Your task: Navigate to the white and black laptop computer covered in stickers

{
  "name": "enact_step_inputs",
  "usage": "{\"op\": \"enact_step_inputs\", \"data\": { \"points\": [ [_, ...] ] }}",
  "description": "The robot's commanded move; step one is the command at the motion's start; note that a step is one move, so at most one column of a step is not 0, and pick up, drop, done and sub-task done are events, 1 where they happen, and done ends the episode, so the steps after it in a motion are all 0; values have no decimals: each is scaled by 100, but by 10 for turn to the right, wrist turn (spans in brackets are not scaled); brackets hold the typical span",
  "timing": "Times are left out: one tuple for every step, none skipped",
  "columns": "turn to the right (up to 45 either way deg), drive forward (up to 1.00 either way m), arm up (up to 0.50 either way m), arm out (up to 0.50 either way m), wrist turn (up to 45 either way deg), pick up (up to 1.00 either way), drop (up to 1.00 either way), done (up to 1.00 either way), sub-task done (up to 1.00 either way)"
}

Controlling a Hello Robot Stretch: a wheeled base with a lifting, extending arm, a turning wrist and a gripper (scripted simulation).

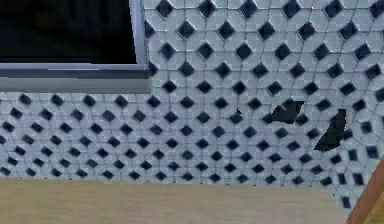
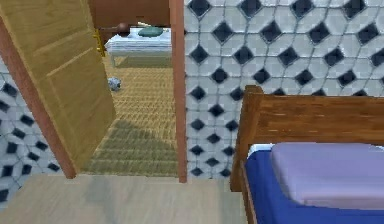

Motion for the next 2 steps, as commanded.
{"op": "enact_step_inputs", "data": {
  "points": [
    [0,15,0,0,0,0,0,0,0],
    [-450,0,0,0,0,0,0,0,0]
  ]
}}
